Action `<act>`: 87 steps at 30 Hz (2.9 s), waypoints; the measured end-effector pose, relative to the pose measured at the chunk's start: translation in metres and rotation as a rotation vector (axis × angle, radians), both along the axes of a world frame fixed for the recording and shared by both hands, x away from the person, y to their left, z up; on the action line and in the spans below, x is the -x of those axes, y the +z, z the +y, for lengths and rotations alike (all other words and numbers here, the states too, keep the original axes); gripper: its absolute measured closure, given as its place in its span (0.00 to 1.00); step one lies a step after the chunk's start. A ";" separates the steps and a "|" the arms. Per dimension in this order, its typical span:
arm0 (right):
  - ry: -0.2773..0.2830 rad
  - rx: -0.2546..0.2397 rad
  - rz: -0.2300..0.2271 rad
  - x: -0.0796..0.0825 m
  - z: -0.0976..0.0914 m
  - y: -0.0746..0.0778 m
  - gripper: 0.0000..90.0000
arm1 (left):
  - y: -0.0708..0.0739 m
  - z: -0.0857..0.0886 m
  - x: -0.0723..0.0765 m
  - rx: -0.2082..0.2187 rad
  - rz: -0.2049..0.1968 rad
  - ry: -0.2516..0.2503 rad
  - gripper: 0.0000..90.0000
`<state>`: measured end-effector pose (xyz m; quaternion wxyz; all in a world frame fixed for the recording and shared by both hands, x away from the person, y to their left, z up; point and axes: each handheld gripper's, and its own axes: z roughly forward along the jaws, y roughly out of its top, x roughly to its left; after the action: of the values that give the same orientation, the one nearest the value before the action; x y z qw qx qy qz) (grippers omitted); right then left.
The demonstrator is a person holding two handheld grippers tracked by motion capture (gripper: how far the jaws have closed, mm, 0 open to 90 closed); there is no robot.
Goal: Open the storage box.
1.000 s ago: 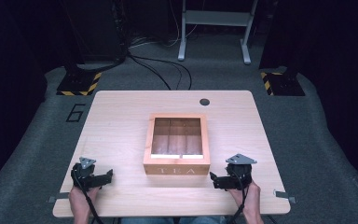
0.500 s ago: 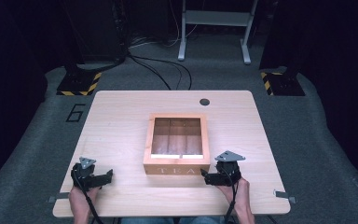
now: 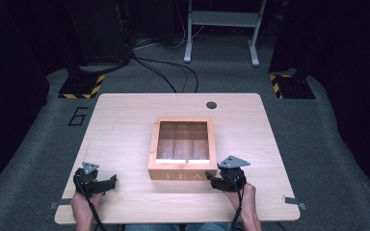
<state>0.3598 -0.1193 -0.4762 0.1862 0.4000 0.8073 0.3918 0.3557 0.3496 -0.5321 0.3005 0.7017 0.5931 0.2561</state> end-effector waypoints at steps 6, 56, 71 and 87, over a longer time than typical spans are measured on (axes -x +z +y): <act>0.004 -0.012 -0.008 0.002 -0.003 0.001 0.53 | 0.000 0.000 0.000 0.000 0.000 0.000 0.03; -0.026 0.050 -0.210 -0.005 0.007 0.024 0.46 | 0.000 0.000 0.000 0.000 0.000 0.001 0.03; -0.040 0.048 -0.283 -0.019 0.012 0.036 0.40 | 0.000 0.000 0.000 0.000 0.000 0.001 0.03; -0.032 0.014 -0.384 -0.033 0.010 0.049 0.47 | 0.000 0.000 0.000 0.000 0.001 0.001 0.03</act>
<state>0.3930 -0.1095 -0.4275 0.3457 0.3296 0.7531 0.4524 0.3557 0.3496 -0.5321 0.3002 0.7015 0.5935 0.2560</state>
